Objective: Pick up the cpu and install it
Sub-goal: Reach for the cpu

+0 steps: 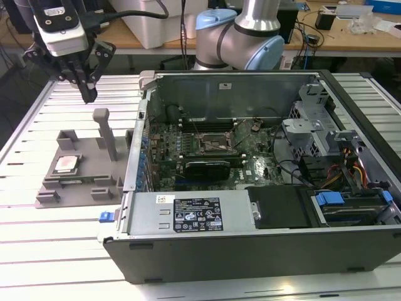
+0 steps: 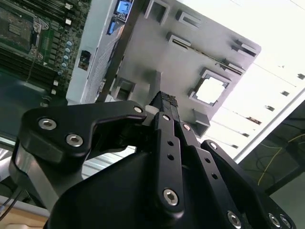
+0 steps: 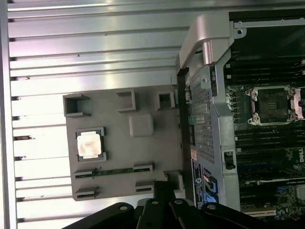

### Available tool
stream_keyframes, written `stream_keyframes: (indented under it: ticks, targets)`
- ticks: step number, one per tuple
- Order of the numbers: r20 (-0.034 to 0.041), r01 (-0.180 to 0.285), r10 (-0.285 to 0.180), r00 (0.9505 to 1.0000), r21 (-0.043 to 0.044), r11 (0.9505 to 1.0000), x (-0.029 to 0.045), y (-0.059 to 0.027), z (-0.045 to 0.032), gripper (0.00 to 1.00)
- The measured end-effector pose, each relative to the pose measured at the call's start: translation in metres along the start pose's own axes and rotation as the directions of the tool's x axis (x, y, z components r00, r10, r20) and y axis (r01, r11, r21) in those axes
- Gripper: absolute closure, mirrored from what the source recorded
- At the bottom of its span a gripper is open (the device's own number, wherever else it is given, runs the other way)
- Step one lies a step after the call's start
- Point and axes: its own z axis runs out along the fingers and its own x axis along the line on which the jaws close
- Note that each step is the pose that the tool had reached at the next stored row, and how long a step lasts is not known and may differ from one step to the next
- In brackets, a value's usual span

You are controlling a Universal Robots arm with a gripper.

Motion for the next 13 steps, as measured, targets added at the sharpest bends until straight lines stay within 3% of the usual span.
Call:
stream_keyframes:
  ticks: [13]
  targets:
    - [0.0, 0.0, 0.0, 1.0, 0.0, 1.0, 0.0276, -0.002, -0.0007, 0.89]
